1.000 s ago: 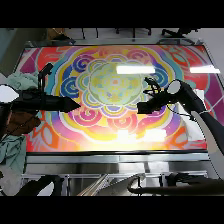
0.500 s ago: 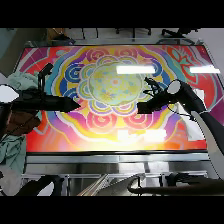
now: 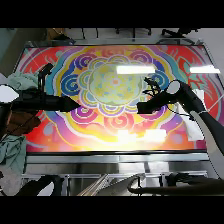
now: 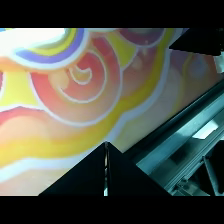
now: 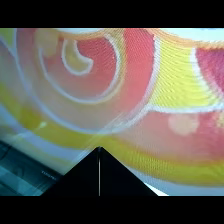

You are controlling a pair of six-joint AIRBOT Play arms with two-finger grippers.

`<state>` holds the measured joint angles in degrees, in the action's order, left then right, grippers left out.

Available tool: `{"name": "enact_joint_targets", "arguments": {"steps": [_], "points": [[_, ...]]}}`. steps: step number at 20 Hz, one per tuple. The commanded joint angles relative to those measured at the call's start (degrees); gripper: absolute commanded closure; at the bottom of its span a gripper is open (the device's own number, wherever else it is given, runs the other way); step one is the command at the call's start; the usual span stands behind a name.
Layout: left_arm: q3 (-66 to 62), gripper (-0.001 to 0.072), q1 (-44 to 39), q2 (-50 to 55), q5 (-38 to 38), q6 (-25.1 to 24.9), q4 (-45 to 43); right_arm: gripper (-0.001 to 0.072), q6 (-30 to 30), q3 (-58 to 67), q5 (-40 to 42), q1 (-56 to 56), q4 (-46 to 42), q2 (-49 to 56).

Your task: Fold the shirts.

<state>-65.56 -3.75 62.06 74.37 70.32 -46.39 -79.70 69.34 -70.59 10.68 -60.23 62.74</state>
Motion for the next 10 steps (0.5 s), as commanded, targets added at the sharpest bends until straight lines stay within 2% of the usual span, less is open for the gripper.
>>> {"name": "enact_joint_targets", "arguments": {"steps": [1, 5, 6, 7, 9, 10], "points": [[0.0, 0.0692, 0.0, 0.0, -4.6, 0.0, 0.0, 0.0694, 0.0, 0.0, 0.2, 0.1, 0.2, 1.3], [0.0, 0.0692, 0.6, 0.0, -16.4, 0.0, -0.8, 0.0694, 0.0, 0.0, 1.1, 0.1, 2.4, 3.2], [0.0, 0.0692, 0.9, 0.0, -19.4, 0.0, -3.9, 0.0695, 0.0, 0.0, 2.0, 0.1, 2.5, 3.5], [-0.2, 0.0692, 1.7, 0.0, -24.0, 0.0, -10.3, 0.0695, 0.0, 0.0, 3.1, 0.1, 2.6, 3.8], [-1.3, 0.0691, 4.4, 0.9, -33.5, 0.0, -28.3, 0.0695, 0.5, 0.0, 5.3, 0.1, 2.6, 3.7], [-2.8, 0.0581, 7.0, 2.5, -37.0, 0.0, -37.3, 0.0693, 0.5, 0.0, 6.5, 0.1, 2.6, 3.7]]}}
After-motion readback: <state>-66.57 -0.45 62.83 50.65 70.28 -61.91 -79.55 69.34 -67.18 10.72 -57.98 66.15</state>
